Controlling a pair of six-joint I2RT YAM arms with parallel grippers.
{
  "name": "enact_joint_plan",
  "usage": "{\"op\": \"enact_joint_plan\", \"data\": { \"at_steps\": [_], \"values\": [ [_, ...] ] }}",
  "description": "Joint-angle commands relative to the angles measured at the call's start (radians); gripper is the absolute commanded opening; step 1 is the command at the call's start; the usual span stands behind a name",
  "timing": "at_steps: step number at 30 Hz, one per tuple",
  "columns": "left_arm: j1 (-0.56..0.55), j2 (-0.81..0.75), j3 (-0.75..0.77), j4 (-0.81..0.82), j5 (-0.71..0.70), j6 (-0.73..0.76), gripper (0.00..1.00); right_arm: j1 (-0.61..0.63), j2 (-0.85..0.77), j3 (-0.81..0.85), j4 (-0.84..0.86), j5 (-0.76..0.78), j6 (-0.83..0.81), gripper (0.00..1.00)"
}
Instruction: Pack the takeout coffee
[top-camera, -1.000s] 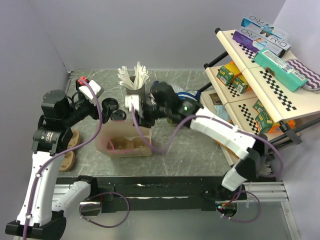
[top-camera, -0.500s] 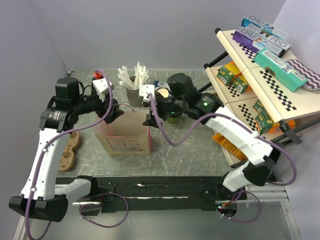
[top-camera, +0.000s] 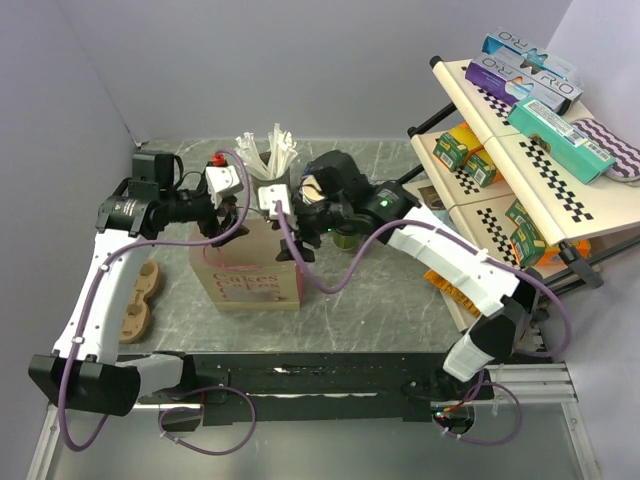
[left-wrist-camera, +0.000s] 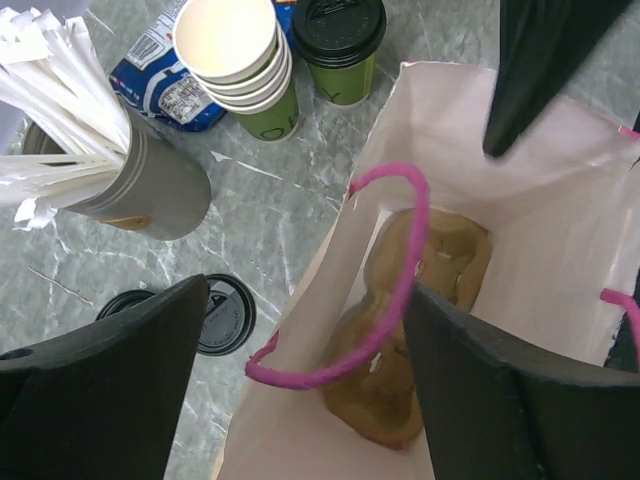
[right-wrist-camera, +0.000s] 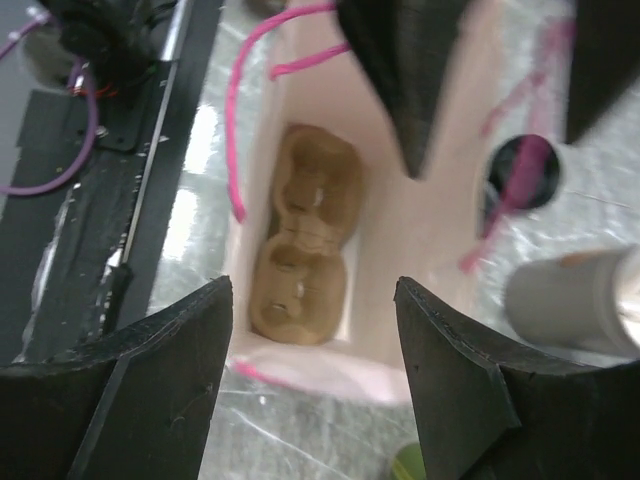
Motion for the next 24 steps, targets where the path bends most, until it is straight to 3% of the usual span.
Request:
{"op": "enact_joint_plan", "data": {
  "at_steps": [1,7,8,11,13,16,17,18,19,24],
  "values": [
    [0.004,0.025,0.005,0.004,0.035,0.07,0.79,0.045,0.032,0.071,-0.023,-0.037,-0.029,0.73],
    [0.004,0.088,0.044,-0.103,0.096,0.115,0.55,0.073,0.097,0.116,-0.083,-0.049,-0.013,0.7],
    [0.004,0.091,0.045,-0.114,0.101,0.129,0.48,0.079,0.095,0.099,-0.075,-0.039,0.0,0.69],
    [0.004,0.099,0.036,-0.142,0.11,0.163,0.39,0.102,0.101,0.073,-0.075,-0.017,0.002,0.62],
    [0.004,0.107,0.03,-0.159,0.114,0.178,0.35,0.112,0.109,0.07,-0.089,-0.008,0.007,0.5],
    [0.003,0.131,0.062,-0.198,0.127,0.191,0.21,0.119,0.117,0.07,-0.112,-0.005,0.01,0.28],
    [0.004,0.14,0.095,-0.199,0.128,0.154,0.1,0.119,0.126,0.082,-0.122,0.023,0.011,0.23],
    [0.004,0.156,0.115,-0.2,0.131,0.125,0.07,0.119,0.13,0.091,-0.135,0.038,0.004,0.08],
    [0.004,0.163,0.135,-0.205,0.136,0.097,0.05,0.117,0.141,0.119,-0.147,0.053,-0.001,0.02],
    [0.003,0.177,0.295,-0.28,0.128,-0.01,0.01,0.077,0.082,0.177,-0.181,0.009,0.019,0.0]
  ]
}}
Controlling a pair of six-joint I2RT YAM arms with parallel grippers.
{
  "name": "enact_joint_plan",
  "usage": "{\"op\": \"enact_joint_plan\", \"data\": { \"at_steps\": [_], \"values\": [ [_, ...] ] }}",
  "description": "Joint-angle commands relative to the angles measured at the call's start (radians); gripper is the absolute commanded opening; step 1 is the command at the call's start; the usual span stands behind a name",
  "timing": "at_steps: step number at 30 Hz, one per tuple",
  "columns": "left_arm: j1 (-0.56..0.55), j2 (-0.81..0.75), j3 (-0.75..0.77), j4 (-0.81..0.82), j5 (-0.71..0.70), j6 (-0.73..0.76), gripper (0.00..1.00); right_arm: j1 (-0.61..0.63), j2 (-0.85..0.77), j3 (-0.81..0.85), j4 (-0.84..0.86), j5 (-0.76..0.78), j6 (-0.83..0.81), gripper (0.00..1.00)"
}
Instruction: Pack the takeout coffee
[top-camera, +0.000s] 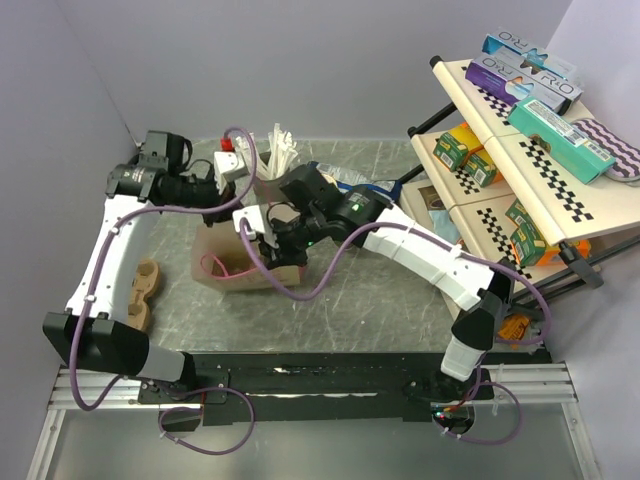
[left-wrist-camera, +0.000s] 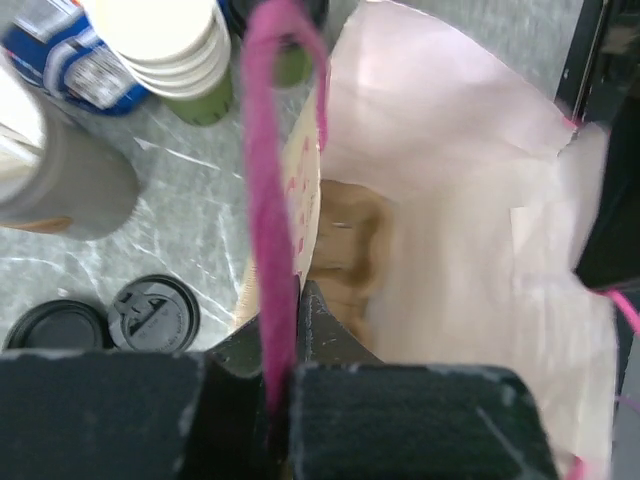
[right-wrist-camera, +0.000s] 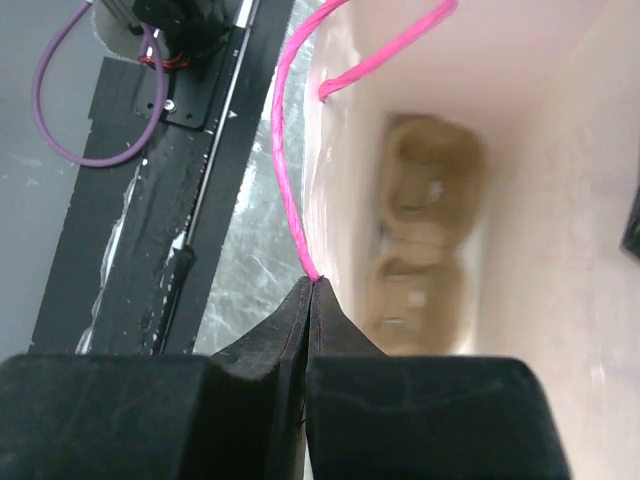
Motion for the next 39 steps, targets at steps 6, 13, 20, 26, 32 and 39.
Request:
{"op": "enact_joint_plan", "data": {
  "at_steps": [6,13,20,26,32,39],
  "values": [
    [0.001,-0.05,0.357,-0.2,-0.041,-0.045,0.01,-0.033,-0.138,0.202,0.077,-0.041,0.141,0.0],
    [0.001,-0.123,0.493,-0.008,-0.013,-0.287,0.01,-0.02,-0.189,0.314,0.129,0.002,0.165,0.0],
    [0.001,-0.122,0.64,0.037,-0.024,-0.383,0.01,-0.003,-0.204,0.391,0.184,0.036,0.18,0.0],
    [0.001,-0.11,0.669,0.076,-0.03,-0.421,0.01,0.008,-0.198,0.42,0.2,0.053,0.177,0.0],
    [0.001,-0.114,0.651,0.115,-0.016,-0.438,0.01,0.019,-0.206,0.413,0.203,0.061,0.174,0.0],
    [0.001,-0.128,0.613,0.136,-0.026,-0.427,0.01,0.017,-0.204,0.405,0.207,0.064,0.174,0.0]
  ]
}}
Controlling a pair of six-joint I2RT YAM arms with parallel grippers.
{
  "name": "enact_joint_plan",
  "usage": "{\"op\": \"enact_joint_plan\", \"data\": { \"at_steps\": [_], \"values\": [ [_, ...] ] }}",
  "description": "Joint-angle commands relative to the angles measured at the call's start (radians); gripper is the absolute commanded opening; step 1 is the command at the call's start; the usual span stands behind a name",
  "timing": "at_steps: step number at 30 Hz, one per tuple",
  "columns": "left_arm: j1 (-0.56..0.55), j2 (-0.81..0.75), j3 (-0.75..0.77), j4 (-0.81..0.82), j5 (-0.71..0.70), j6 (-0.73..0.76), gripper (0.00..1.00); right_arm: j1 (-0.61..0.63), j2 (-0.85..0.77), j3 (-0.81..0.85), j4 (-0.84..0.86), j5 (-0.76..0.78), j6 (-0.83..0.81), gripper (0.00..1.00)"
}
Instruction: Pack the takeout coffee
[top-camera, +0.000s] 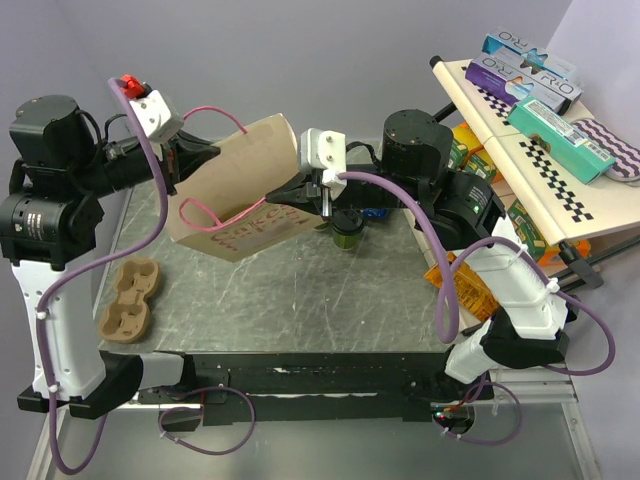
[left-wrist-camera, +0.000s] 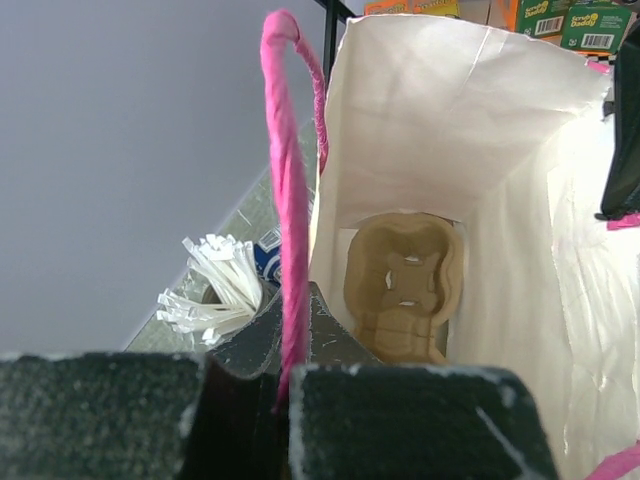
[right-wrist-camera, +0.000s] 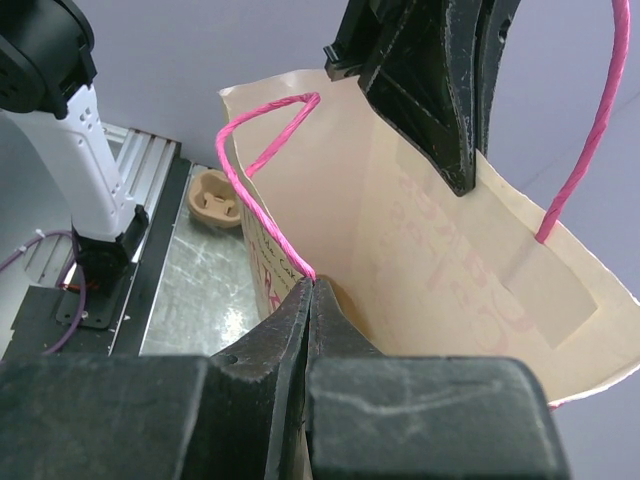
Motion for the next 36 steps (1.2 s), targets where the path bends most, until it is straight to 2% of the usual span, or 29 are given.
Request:
{"op": "enact_joint_plan", "data": {
  "at_steps": [1,11,20,25,26,27,29,30,31,33,36],
  "values": [
    [0.001,-0.019,-0.025,0.068,0.021,-0.019,0.01,0.008,-0.011,0.026,0.059,0.001,0.019,0.0],
    [0.001,-0.033,-0.079,0.077,0.008,0.005,0.01,0.007,-0.011,-0.009,0.057,-0.009,0.025,0.0],
    [0.001,-0.068,-0.217,0.103,0.004,0.03,0.02,0.007,-0.025,-0.122,0.056,-0.009,0.058,0.0],
    [0.001,-0.126,-0.465,0.161,-0.016,0.065,0.14,-0.011,-0.029,-0.249,0.057,-0.037,0.101,0.0],
    [0.001,-0.133,-0.501,0.177,-0.018,0.068,0.23,-0.018,-0.025,-0.286,0.06,-0.05,0.115,0.02],
    [0.001,-0.134,-0.577,0.194,-0.024,0.062,0.63,-0.024,-0.022,-0.309,0.063,-0.058,0.109,0.24],
    [0.001,-0.136,-0.689,0.267,-0.057,0.051,0.92,-0.039,-0.009,-0.393,0.06,-0.009,0.074,0.46],
    [0.001,-0.133,-0.72,0.298,-0.074,0.024,0.99,-0.051,-0.006,-0.418,0.066,0.014,0.08,0.68],
    [0.001,-0.122,-0.74,0.321,-0.091,0.013,1.0,-0.073,0.0,-0.431,0.048,0.013,0.091,0.74],
    [0.001,-0.102,-0.71,0.292,-0.087,0.014,0.99,-0.131,0.009,-0.383,0.001,-0.079,0.104,1.0],
    [0.001,-0.102,-0.621,0.241,-0.076,0.017,0.99,-0.139,-0.054,-0.371,0.017,-0.071,0.078,1.0]
  ]
}}
